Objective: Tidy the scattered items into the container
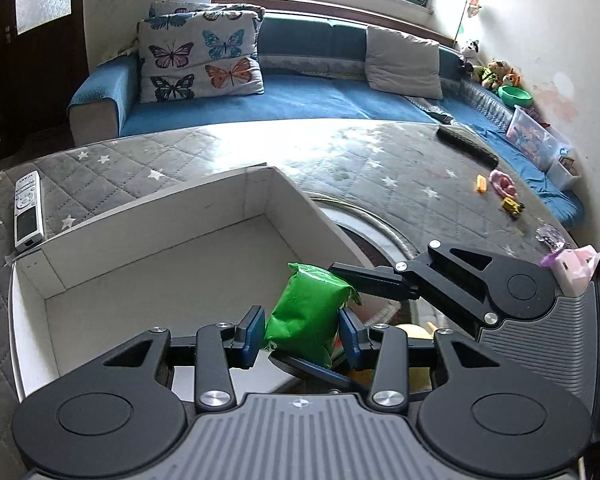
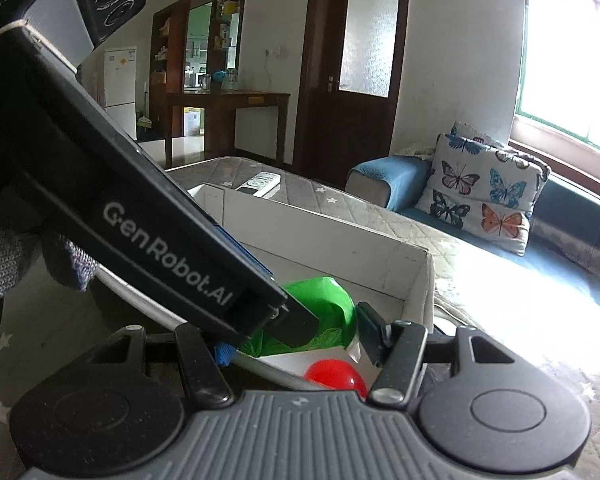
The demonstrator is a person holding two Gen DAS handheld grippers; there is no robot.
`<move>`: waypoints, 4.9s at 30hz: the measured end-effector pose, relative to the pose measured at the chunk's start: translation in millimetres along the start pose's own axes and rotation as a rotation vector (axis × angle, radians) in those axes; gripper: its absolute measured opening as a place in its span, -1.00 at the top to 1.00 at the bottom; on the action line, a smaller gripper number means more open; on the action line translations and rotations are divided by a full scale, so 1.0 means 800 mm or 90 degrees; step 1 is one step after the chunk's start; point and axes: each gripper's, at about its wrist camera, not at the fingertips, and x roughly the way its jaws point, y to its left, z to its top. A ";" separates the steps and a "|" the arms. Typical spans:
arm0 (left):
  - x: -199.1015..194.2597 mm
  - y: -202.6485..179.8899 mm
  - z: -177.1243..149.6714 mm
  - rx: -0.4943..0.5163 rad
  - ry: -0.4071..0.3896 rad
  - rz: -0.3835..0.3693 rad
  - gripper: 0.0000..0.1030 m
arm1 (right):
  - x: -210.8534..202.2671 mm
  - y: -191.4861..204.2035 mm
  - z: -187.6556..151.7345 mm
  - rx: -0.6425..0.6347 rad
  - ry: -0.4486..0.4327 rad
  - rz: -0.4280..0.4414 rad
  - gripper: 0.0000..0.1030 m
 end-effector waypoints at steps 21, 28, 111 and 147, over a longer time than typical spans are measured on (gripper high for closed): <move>0.026 0.036 0.001 -0.059 0.017 -0.006 0.15 | 0.049 -0.018 -0.003 0.028 0.063 0.025 -0.20; 0.021 0.035 -0.001 -0.069 0.015 -0.004 0.15 | 0.044 -0.017 -0.002 0.037 0.060 0.021 -0.29; 0.006 -0.048 -0.084 -0.177 0.003 -0.066 0.15 | -0.062 -0.044 -0.103 0.086 0.097 0.026 -0.37; 0.030 -0.051 -0.074 -0.263 0.008 -0.103 0.17 | -0.121 -0.050 -0.125 0.202 0.044 -0.015 -0.13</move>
